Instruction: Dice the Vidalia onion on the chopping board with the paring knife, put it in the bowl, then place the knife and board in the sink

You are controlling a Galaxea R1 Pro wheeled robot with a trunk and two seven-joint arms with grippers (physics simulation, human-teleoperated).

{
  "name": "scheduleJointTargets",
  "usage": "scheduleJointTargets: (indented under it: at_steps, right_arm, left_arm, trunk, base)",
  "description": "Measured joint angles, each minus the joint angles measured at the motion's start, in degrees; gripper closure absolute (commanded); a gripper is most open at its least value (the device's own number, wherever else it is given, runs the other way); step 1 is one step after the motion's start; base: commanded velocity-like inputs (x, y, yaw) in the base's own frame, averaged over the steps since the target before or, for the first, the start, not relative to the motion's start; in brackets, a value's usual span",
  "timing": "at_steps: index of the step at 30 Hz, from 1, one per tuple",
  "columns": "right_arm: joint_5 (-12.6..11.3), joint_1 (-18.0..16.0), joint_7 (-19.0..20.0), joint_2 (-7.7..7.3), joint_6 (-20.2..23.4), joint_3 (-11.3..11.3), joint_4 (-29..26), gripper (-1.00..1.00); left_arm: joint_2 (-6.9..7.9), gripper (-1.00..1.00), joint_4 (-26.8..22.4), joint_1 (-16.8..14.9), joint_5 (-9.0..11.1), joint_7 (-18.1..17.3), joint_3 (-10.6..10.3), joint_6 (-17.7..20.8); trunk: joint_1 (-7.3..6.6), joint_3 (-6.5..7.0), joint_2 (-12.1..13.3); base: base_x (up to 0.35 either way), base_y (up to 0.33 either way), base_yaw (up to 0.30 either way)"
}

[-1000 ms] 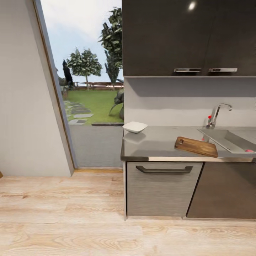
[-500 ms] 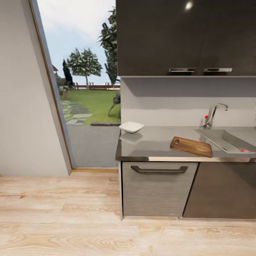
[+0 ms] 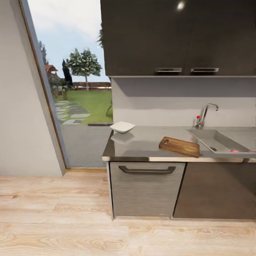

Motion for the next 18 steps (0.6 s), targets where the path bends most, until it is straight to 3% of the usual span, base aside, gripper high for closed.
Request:
scheduleJointTargets:
  at_steps: [11, 18]
  right_arm:
    - [-0.01, 0.0, -0.01, 0.0, -0.01, 0.0, -0.02, -1.0]
    - [0.01, -0.01, 0.02, 0.0, 0.0, 0.01, 0.0, -1.0]
  left_arm:
    - [0.01, -1.0, 0.03, 0.0, 0.0, 0.0, -0.02, 0.02]
    - [0.0, -1.0, 0.03, 0.0, 0.0, 0.0, -0.07, 0.02]
  trunk:
    - [-0.01, 0.0, 0.0]
    - [-0.02, 0.0, 0.0]
  base:
    - [0.043, -0.07, 0.0]
    - [0.188, -0.018, -0.014]
